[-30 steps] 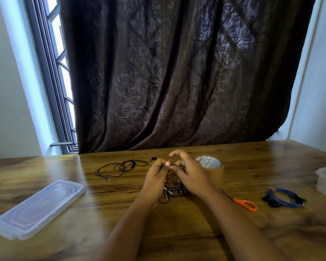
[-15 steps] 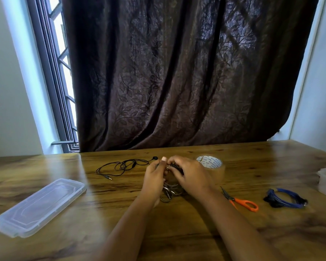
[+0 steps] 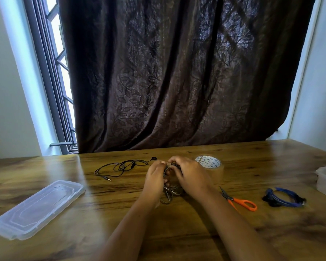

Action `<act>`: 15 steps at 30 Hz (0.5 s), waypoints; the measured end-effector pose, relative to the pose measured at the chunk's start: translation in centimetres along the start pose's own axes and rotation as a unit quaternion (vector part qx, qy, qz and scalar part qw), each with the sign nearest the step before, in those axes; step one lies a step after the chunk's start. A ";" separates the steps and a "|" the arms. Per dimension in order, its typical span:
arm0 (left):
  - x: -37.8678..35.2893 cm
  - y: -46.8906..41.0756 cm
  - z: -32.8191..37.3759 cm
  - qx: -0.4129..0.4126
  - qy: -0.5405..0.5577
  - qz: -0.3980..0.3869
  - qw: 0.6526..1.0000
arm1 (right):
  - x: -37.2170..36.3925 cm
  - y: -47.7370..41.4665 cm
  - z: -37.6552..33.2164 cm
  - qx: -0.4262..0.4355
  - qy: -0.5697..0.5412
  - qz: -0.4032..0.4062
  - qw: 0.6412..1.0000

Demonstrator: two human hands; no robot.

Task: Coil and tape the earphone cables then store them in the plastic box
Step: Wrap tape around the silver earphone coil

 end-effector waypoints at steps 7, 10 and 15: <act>-1.1 0.5 0.3 -0.067 -0.103 -0.006 0.992 | -0.3 -0.1 0.3 -0.006 0.021 -0.014 1.000; -1.3 0.8 0.7 -0.088 -0.137 0.011 0.987 | -0.5 -0.1 0.1 0.005 0.049 -0.018 0.999; -0.6 0.4 1.4 -0.085 -0.163 0.006 0.983 | -0.8 0.1 0.0 0.008 0.068 -0.038 0.997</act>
Point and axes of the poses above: each hand's wrist, its own y-axis away from the middle knuckle, its own x-axis out of the back of the hand, z = x × y, the point moved 6 cm from there along -y, towards the middle knuckle, and after that the axes turned 10 degrees about y, right-handed, at the moved point
